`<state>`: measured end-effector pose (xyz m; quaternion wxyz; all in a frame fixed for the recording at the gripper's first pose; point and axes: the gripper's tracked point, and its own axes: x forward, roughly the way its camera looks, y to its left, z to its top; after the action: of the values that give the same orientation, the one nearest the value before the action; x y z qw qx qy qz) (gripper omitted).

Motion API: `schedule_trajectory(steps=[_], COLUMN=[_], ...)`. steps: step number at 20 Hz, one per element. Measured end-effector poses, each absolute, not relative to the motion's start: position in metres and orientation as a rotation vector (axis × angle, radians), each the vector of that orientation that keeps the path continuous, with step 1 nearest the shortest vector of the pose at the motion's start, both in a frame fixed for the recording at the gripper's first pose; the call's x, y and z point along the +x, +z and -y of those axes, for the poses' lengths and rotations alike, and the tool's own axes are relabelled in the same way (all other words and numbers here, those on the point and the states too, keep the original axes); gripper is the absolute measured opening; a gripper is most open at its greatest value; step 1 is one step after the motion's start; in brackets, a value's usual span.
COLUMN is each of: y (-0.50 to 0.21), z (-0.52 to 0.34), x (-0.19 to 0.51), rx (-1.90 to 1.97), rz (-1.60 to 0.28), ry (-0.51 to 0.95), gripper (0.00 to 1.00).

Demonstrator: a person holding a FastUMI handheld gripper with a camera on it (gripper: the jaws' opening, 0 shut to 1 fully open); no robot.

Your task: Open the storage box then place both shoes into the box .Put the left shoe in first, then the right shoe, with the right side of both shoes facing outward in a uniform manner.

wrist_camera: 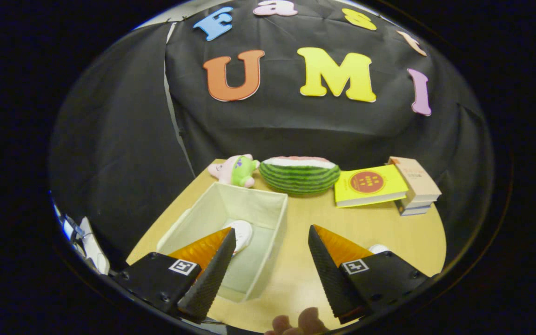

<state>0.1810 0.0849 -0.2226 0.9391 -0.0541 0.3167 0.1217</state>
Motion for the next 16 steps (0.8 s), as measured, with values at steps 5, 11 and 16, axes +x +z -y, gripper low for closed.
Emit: schedule_trajectory(steps=[5,11,16], y=[-0.225,-0.275,-0.319], z=[0.005,0.114,0.175], x=[0.177,0.167,0.140], rx=[-0.106,-0.088,-0.080], rz=[-0.697,-0.842,-0.988], ry=[0.161,0.049,-0.022], gripper=[0.98,0.98,0.98])
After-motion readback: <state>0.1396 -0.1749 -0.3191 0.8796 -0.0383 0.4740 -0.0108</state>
